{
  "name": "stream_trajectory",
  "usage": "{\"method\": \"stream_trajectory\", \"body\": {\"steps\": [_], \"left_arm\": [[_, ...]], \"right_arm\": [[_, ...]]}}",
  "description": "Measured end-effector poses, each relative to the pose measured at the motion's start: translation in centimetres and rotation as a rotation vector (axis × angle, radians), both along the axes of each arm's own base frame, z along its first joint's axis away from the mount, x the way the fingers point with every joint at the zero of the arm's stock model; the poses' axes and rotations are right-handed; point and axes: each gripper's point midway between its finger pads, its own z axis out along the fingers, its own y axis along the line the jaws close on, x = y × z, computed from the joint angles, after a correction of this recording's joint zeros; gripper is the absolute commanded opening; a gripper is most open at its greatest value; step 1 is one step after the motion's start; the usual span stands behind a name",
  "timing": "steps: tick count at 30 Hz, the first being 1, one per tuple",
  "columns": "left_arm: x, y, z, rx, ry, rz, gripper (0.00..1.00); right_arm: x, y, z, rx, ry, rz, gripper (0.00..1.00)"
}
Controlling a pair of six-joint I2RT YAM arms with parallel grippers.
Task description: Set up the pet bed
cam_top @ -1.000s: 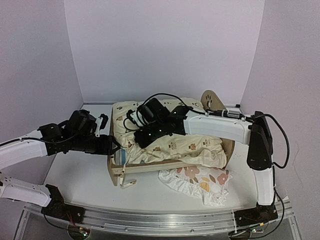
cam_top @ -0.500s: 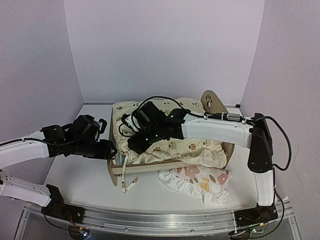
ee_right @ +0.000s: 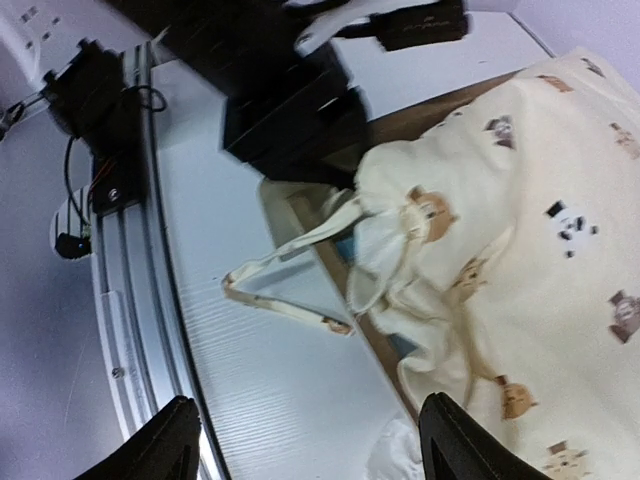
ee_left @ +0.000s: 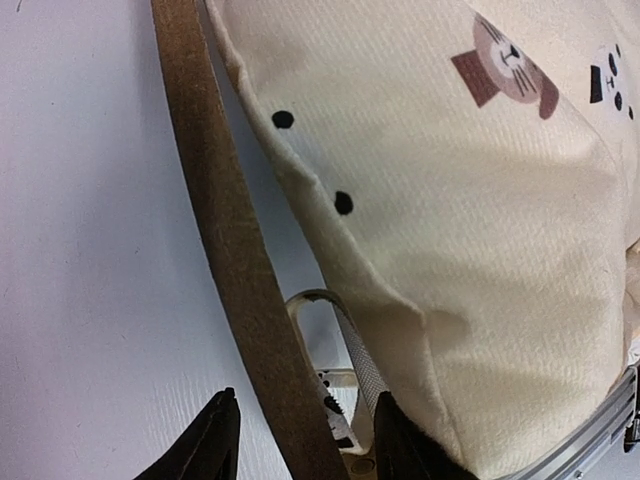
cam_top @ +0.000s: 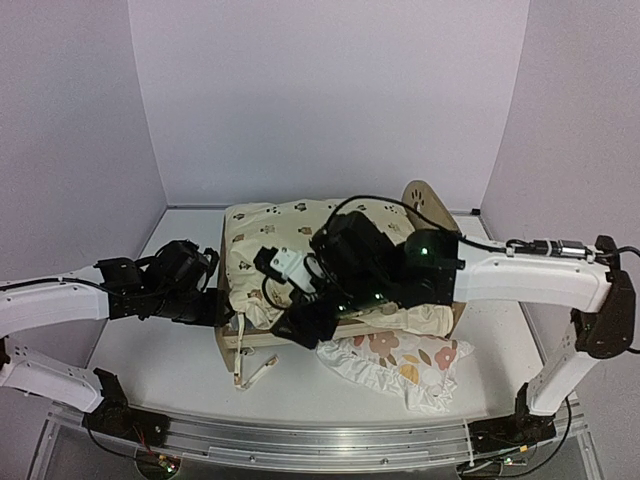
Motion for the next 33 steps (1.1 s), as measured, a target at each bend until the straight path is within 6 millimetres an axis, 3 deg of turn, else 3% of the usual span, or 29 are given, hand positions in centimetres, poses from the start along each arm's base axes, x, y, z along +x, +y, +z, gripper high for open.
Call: {"method": "stream_trajectory", "body": {"steps": [2, 6, 8, 11, 16, 21, 33], "left_arm": [[0.0, 0.0, -0.1, -0.001, -0.001, 0.000, 0.47], [0.1, -0.1, -0.2, -0.002, -0.007, 0.003, 0.47], [0.2, -0.1, -0.2, -0.005, -0.011, 0.004, 0.47], [0.1, 0.1, 0.0, -0.011, -0.018, 0.006, 0.47], [0.0, 0.4, 0.8, -0.026, -0.041, 0.014, 0.48], [-0.2, 0.9, 1.6, -0.037, -0.059, 0.019, 0.48], [-0.3, 1.3, 1.8, -0.039, -0.075, 0.023, 0.47]], "right_arm": [[-2.1, -0.7, -2.9, -0.005, 0.005, 0.040, 0.72], [-4.1, -1.5, -10.9, -0.053, -0.013, 0.071, 0.66], [-4.2, -1.1, -14.1, -0.062, -0.047, 0.063, 0.63], [-4.3, 1.0, -16.7, -0.016, -0.113, 0.048, 0.53], [-3.1, 4.9, -18.8, 0.145, -0.234, -0.037, 0.49], [-0.8, 6.4, -20.1, 0.242, -0.325, -0.148, 0.45], [2.2, 8.3, -17.2, 0.467, -0.428, -0.338, 0.43]]}}
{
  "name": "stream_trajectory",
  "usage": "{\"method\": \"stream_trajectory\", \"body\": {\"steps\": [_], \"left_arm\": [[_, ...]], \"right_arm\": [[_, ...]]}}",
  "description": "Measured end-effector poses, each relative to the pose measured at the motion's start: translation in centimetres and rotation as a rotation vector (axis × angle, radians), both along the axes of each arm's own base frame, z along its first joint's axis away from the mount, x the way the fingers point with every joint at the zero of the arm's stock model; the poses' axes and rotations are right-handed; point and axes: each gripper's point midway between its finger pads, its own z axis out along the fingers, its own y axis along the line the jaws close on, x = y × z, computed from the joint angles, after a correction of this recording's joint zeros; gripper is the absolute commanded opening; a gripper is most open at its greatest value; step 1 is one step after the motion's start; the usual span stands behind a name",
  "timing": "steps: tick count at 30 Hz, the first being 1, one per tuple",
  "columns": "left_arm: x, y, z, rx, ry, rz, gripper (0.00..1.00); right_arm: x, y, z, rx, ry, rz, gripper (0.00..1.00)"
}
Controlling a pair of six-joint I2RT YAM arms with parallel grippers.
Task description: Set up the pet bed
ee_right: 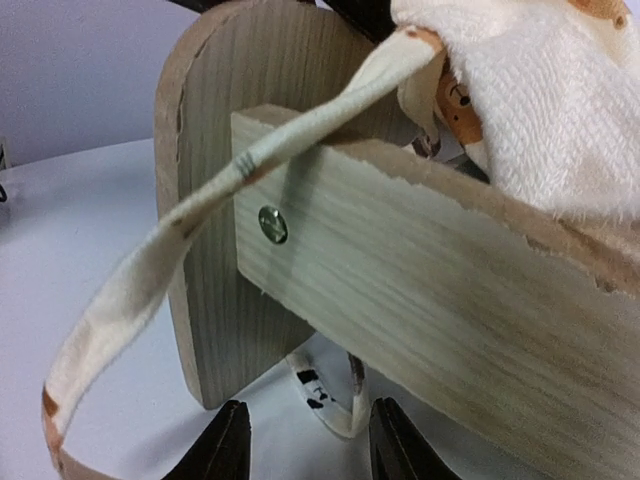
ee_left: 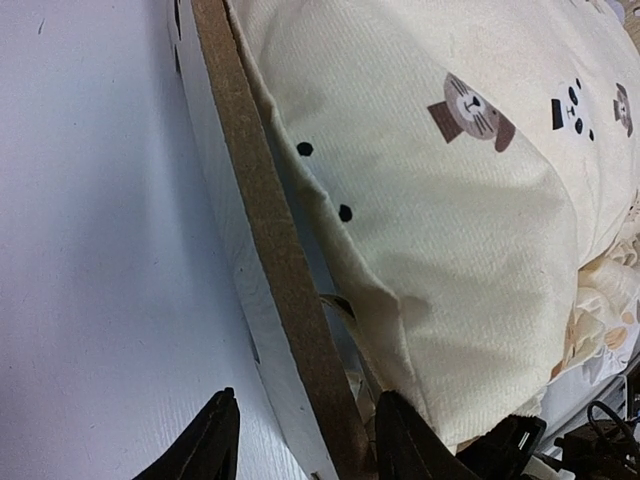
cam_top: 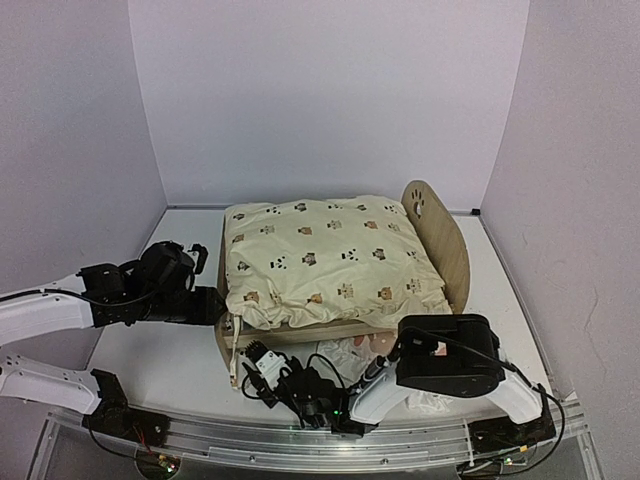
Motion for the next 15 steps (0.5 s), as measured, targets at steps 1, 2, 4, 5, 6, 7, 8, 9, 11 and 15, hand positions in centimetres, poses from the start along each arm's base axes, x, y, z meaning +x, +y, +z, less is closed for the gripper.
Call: {"method": "stream_trajectory", "body": {"steps": [1, 2, 4, 5, 6, 7, 8, 9, 11, 15], "left_arm": [[0.0, 0.0, 0.1, -0.002, -0.001, 0.000, 0.47], [0.0, 0.0, 0.1, -0.003, -0.003, 0.000, 0.47], [-0.1, 0.1, 0.1, -0.005, -0.005, 0.000, 0.47], [-0.1, 0.1, 0.1, -0.008, -0.006, 0.000, 0.47], [-0.1, 0.1, 0.2, -0.010, -0.008, -0.001, 0.47], [-0.2, 0.2, 0.2, -0.011, -0.009, -0.001, 0.47], [-0.2, 0.2, 0.2, -0.012, -0.010, -0.001, 0.47], [-0.2, 0.2, 0.3, -0.013, -0.011, -0.002, 0.47], [-0.2, 0.2, 0.3, -0.012, -0.011, -0.002, 0.47], [-0.2, 0.2, 0.2, -0.012, -0.011, -0.003, 0.47]], "right_arm": [[0.2, 0.1, 0.2, 0.010, -0.004, -0.009, 0.43], [0.3, 0.2, 0.4, 0.019, -0.008, -0.022, 0.43], [0.7, 0.2, 0.5, 0.027, -0.012, -0.045, 0.44], [0.8, 0.2, 0.4, 0.029, -0.015, -0.058, 0.44], [1.0, 0.3, 0.3, 0.030, -0.019, -0.072, 0.43], [1.1, 0.3, 0.1, 0.030, -0.023, -0.083, 0.43], [1.3, 0.4, 0.0, 0.029, -0.027, -0.096, 0.43], [1.5, 0.3, -0.1, 0.026, -0.031, -0.107, 0.43], [1.8, 0.2, -0.3, 0.022, -0.038, -0.131, 0.42], [2.3, 0.1, -0.4, 0.020, -0.049, -0.169, 0.39]]}}
